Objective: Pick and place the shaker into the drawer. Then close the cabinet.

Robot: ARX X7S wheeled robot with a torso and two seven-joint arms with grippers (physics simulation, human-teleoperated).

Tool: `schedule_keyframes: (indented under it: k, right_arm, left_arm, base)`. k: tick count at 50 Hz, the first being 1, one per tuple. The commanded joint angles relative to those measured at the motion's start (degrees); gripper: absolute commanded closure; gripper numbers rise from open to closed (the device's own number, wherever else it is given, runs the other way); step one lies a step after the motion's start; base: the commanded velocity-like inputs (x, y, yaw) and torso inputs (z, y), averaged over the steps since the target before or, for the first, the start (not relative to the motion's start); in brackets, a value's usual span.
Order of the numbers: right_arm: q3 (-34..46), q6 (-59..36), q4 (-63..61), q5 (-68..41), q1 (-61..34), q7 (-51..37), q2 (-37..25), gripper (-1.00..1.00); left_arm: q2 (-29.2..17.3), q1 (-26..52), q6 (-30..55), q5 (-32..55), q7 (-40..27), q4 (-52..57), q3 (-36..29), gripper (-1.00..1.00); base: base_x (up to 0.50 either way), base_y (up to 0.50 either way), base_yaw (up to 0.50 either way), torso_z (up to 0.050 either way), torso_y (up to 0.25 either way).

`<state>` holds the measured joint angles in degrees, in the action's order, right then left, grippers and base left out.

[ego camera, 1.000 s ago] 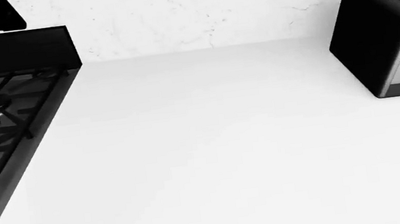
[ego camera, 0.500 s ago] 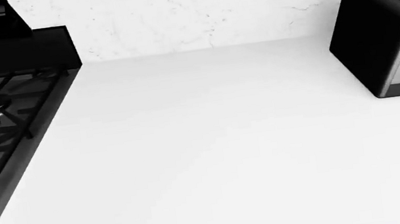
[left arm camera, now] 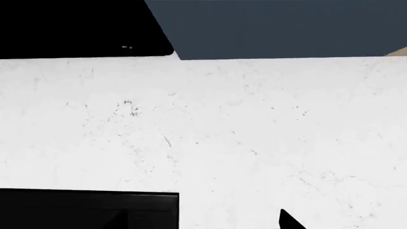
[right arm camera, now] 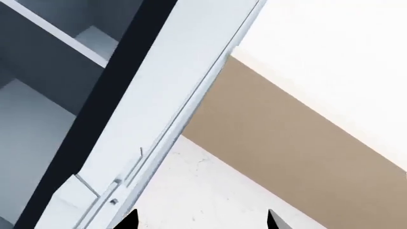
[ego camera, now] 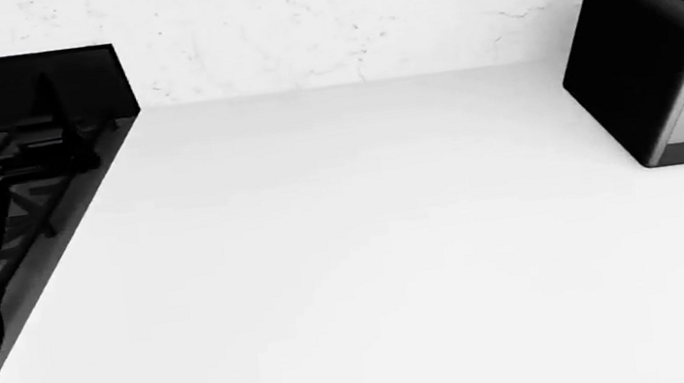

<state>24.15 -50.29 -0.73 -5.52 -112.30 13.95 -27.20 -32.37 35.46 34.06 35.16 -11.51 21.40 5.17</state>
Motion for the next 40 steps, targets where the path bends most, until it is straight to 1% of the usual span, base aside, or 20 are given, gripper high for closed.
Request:
schedule_keyframes:
  k: [1, 12, 22, 33, 40]
  right_arm:
    - [3.92, 9.65, 13.94, -1.15, -0.01, 2.37, 8.35, -1.0]
    - [5.12, 18.14, 25.01, -1.45, -0.65, 3.07, 13.31, -1.0]
    - [6.52, 26.82, 38.03, -0.76, -3.09, 3.95, 17.34, -1.0]
    - [7.21, 34.4, 50.0, -0.51, -5.18, 4.55, 20.66, -1.0]
    - [7.52, 42.39, 62.51, -0.44, -8.96, 5.41, 24.13, -1.0]
  left_arm:
    - [-0.21, -7.53, -0.35, 1.24, -1.01, 3.03, 2.87, -1.0]
    - [0.43, -14.32, -1.76, 1.73, -1.12, 4.52, 4.96, -1.0]
    - [1.35, -21.0, -2.79, 2.64, -1.07, 6.63, 6.69, -1.0]
    - [1.91, -23.79, -3.47, 2.82, -0.92, 6.83, 7.16, -1.0]
    - [1.99, -24.5, -3.44, 3.13, -0.99, 7.19, 7.29, -1.0]
  base:
    - [0.0, 0.0, 0.0, 0.0, 0.0]
    - [0.0, 0.0, 0.0, 0.0, 0.0]
    - [0.0, 0.0, 0.0, 0.002, 0.0]
    - [0.01, 0.0, 0.01, 0.002, 0.0]
    - [0.01, 0.0, 0.01, 0.001, 0.0]
